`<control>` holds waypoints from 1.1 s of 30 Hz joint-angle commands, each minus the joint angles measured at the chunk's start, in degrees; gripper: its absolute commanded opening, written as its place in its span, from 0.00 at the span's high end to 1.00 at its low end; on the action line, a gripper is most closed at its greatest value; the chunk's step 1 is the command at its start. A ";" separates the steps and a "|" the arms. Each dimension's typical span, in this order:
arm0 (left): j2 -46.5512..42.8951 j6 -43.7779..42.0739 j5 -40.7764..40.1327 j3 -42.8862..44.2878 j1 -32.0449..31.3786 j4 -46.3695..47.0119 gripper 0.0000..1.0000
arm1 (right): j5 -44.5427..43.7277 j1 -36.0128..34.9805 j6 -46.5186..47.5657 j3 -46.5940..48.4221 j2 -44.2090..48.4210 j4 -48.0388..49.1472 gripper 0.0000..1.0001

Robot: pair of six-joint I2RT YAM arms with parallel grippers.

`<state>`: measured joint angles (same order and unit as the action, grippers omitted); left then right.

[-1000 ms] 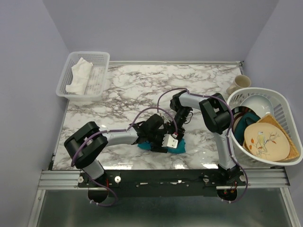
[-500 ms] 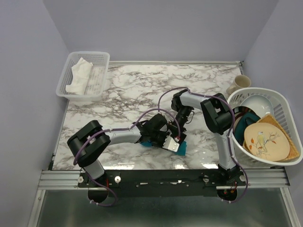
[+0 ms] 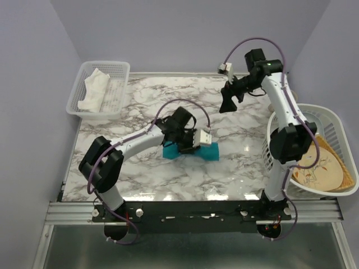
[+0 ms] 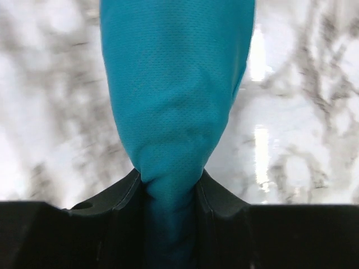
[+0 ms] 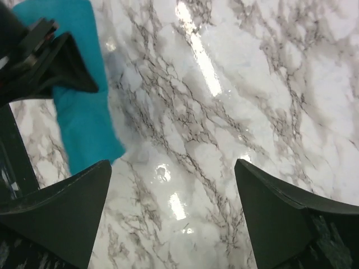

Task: Roll the t-shirts
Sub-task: Pick up the T-shirt from the center of the board, then place the T-shirt in the bin.

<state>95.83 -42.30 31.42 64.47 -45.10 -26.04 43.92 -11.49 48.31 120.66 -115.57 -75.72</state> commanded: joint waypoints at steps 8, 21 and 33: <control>3.57 22.32 -8.89 33.24 30.47 -10.44 1.00 | -8.94 -0.91 -13.07 -15.28 15.46 1.02 0.00; 19.47 32.98 -38.97 49.26 48.70 1.34 1.00 | -9.29 -0.91 -14.04 -22.48 15.64 1.54 0.00; 37.84 25.17 -42.50 62.85 52.92 3.90 1.00 | -9.12 -0.91 -13.60 -24.51 15.20 -0.12 0.00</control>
<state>127.81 -14.06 -8.75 119.22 6.28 -23.03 35.20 -12.36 34.94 96.44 -100.09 -74.70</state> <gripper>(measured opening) 0.386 0.998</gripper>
